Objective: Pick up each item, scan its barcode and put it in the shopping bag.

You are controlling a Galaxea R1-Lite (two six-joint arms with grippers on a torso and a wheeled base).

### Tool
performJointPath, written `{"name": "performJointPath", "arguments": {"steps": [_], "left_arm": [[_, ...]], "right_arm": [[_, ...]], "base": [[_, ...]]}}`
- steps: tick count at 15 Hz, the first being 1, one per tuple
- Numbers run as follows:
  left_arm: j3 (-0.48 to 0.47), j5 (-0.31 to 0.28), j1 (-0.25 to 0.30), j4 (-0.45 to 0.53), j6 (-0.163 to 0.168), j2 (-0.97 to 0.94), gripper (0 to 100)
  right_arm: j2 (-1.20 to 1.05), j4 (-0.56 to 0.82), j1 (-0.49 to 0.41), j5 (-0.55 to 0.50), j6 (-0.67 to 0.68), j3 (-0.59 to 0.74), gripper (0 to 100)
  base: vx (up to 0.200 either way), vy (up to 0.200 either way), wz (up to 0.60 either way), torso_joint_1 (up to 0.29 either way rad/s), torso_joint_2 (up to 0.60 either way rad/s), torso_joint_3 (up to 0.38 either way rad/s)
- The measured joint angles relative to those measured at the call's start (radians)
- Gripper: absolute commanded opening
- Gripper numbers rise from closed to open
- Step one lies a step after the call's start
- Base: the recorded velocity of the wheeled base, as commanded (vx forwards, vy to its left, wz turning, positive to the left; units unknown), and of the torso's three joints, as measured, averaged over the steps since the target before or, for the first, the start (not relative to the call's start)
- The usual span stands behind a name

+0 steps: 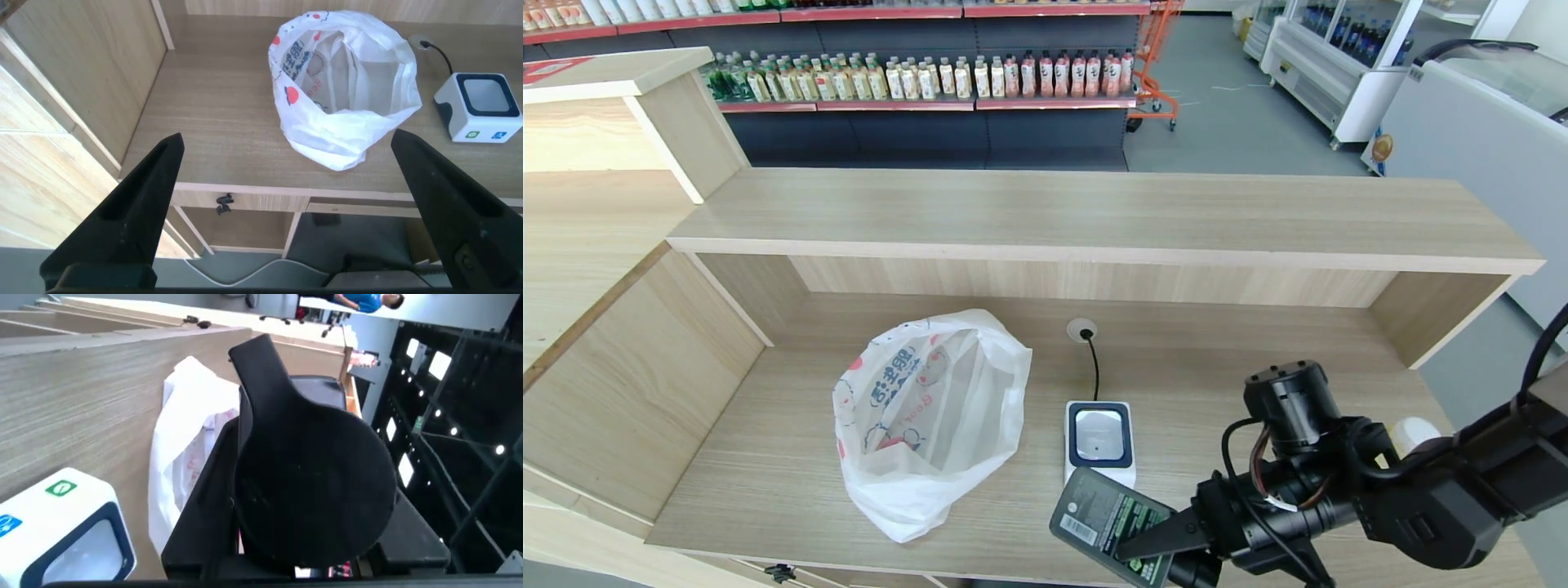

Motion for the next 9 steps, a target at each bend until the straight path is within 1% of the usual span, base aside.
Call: {"name": "performJointPath", "arguments": {"steps": [2, 3, 9], "left_arm": [[0.000, 0.000, 0.000, 0.000, 0.000, 0.000, 100], [0.000, 0.000, 0.001, 0.000, 0.000, 0.000, 100], [0.000, 0.000, 0.000, 0.000, 0.000, 0.000, 100]], "right_arm": [[0.032, 0.004, 0.052, 0.006, 0.003, -0.039, 0], [0.041, 0.005, 0.061, 0.006, 0.003, -0.046, 0], [0.059, 0.005, 0.071, 0.014, 0.004, -0.053, 0]], "base": [[0.000, 0.000, 0.00, 0.000, 0.00, 0.000], [0.000, 0.000, 0.00, 0.000, 0.00, 0.000], [0.000, 0.000, 0.00, 0.000, 0.00, 0.000]]}}
